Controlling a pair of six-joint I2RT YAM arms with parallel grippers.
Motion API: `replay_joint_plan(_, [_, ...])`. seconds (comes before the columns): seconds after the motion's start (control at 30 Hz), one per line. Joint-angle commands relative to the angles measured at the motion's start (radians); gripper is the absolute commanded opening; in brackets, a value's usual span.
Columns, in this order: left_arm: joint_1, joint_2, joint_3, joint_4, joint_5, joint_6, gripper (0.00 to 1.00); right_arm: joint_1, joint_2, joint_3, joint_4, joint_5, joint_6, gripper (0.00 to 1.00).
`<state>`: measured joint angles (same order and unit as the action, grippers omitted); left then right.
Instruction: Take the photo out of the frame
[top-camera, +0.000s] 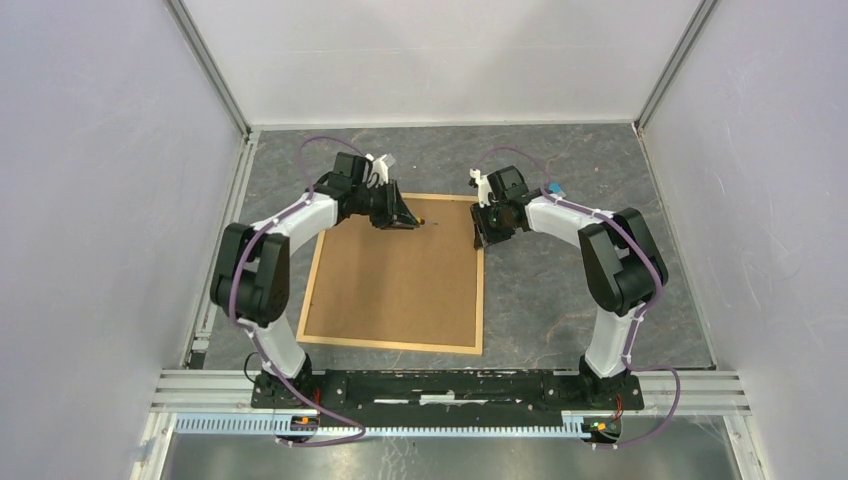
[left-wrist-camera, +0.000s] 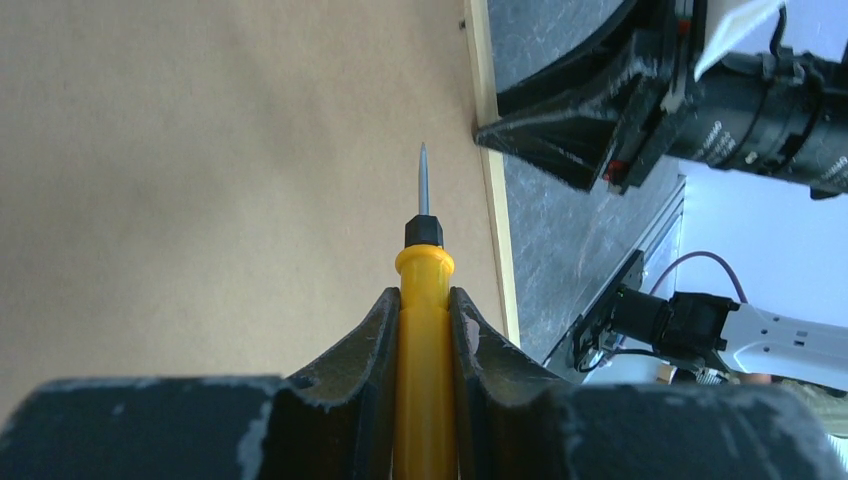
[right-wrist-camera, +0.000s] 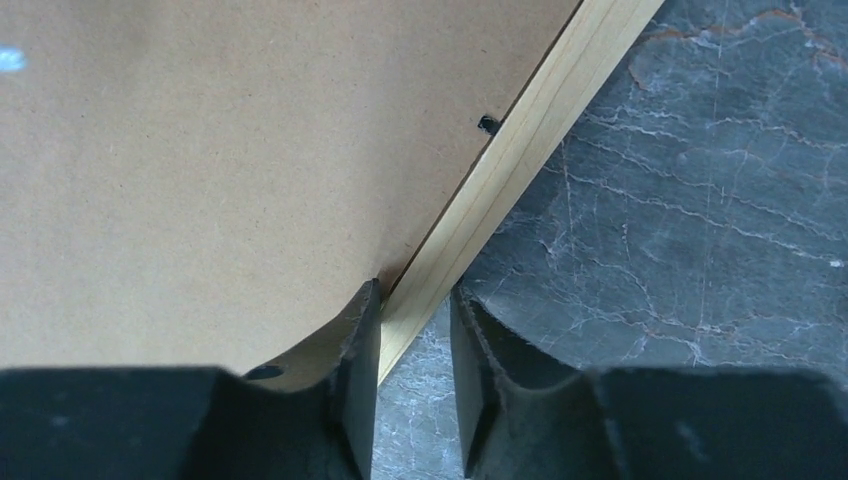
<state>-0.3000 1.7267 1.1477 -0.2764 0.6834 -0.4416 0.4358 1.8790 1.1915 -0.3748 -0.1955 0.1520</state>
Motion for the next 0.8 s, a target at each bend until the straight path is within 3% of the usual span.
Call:
replay_joint_plan(0.0, [-0.018,0.085,0.1,0.088,0.04,-0.073,0.02,-0.005,0.011,0.012,-0.026,-0.032,-0.114,0.37])
replay_joint_plan(0.23, [-0.029,0.24,0.247,0.068,0.139,-0.133,0.02,-0.053,0.045,0.129,-0.076,-0.049,-0.238,0.53])
replay_joint_plan(0.47, [-0.072,0.323,0.326,0.051,0.159,-0.132,0.02,-0.088,0.051,0.061,-0.018,-0.091,-0.254,0.48])
replay_joint_plan(0.77, [-0.079,0.412,0.374,0.061,0.147,-0.144,0.02,-0.128,0.048,0.014,0.053,-0.301,-0.306,0.49])
